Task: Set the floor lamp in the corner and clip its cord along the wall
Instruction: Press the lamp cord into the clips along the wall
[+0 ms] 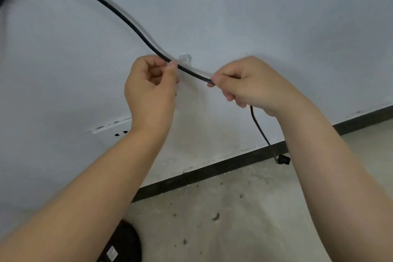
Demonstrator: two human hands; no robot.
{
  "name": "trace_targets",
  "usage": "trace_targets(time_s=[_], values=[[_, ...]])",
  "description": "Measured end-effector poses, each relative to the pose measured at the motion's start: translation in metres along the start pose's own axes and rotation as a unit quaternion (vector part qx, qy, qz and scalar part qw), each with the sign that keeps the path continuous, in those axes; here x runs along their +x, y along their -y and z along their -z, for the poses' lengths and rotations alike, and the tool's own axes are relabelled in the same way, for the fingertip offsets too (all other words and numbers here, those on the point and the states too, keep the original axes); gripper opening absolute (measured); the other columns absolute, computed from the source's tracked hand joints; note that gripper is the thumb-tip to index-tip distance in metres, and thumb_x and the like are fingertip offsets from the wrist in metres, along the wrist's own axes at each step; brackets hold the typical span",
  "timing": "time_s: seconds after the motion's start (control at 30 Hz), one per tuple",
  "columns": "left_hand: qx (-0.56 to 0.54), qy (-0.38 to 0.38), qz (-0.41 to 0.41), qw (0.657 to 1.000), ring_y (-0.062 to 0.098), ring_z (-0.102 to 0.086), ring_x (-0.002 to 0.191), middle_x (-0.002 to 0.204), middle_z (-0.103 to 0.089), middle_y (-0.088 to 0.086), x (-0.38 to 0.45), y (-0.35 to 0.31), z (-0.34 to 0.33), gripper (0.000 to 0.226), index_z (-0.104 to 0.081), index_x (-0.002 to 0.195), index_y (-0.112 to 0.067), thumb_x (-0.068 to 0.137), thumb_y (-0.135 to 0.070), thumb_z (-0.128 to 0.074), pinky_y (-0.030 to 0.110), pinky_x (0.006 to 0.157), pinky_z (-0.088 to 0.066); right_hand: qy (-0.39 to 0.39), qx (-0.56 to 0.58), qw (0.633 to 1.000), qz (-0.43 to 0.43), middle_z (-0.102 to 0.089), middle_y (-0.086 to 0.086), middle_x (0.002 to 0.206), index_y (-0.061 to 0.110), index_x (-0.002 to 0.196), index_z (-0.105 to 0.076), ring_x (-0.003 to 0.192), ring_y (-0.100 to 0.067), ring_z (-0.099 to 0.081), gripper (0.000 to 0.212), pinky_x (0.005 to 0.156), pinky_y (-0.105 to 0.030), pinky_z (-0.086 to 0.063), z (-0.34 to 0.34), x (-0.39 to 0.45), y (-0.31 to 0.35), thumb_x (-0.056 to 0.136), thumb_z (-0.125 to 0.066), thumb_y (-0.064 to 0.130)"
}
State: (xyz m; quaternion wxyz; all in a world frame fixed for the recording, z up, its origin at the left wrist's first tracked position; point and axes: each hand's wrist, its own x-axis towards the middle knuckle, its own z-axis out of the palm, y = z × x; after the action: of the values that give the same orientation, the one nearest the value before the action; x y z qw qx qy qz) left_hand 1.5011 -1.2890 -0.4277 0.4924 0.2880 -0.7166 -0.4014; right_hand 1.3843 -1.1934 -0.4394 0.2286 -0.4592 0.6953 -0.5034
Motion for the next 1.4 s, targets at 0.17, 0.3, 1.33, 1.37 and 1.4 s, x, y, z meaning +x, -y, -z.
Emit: trace_targets(time_s=[0.17,0.3,1.33,1.37,1.4], values=[[0.035,0.01,0.008,0.999,-0.006,-0.056,0.045,0.048,-0.059,-0.014,0.003,-0.003,-0.002,0.032,-0.051,0.061,-0.029,0.085,-0.009,-0.059,0.011,0.047,-0.047,-0.028,-0.034,0.999,0.026,-0.046,0.001,0.049,-0.004,0.088,-0.066,0.031,-0.001,-0.037,0.026,0.031,-0.005,-0.025,-0.004,0.007,-0.001,0.086,-0.052,0.018],[0.013,-0.004,0.04,0.999,-0.004,-0.058,0.046,0.05,-0.058,-0.012,0.007,-0.006,-0.004,0.034,-0.051,0.06,-0.026,0.083,-0.001,-0.056,0.01,0.045,-0.046,-0.046,-0.057,0.996,0.042,-0.063,-0.021,0.069,-0.009,0.09,-0.063,0.051,-0.02,-0.052,0.033,0.043,-0.017,-0.035,-0.008,0.007,-0.003,0.087,-0.051,0.022],[0.041,-0.002,-0.047,0.998,-0.012,-0.056,0.058,0.067,-0.058,-0.016,0.003,-0.003,-0.007,0.04,-0.054,0.064,-0.032,0.08,0.004,-0.06,0.0,0.061,-0.046,-0.176,-0.057,0.981,0.055,-0.058,-0.011,0.058,-0.002,0.074,-0.063,0.055,-0.016,-0.045,0.026,0.054,-0.021,-0.033,-0.023,0.01,-0.026,0.087,-0.052,0.018],[0.049,0.014,-0.055,0.997,-0.012,-0.057,0.06,0.069,-0.059,-0.017,0.003,-0.002,-0.003,0.038,-0.055,0.066,-0.03,0.08,0.005,-0.059,0.0,0.063,-0.046,-0.163,-0.051,0.984,0.054,-0.06,-0.018,0.064,-0.005,0.077,-0.063,0.057,-0.017,-0.047,0.026,0.056,-0.023,-0.035,-0.027,0.008,-0.029,0.088,-0.049,0.015],[0.058,0.03,-0.062,0.996,-0.012,-0.058,0.063,0.071,-0.059,-0.018,0.001,0.0,0.0,0.035,-0.057,0.069,-0.027,0.08,0.005,-0.058,0.0,0.065,-0.046,-0.149,-0.04,0.987,0.05,-0.06,-0.018,0.065,-0.006,0.08,-0.063,0.056,-0.014,-0.048,0.026,0.057,-0.024,-0.037,-0.032,0.005,-0.034,0.089,-0.047,0.013]])
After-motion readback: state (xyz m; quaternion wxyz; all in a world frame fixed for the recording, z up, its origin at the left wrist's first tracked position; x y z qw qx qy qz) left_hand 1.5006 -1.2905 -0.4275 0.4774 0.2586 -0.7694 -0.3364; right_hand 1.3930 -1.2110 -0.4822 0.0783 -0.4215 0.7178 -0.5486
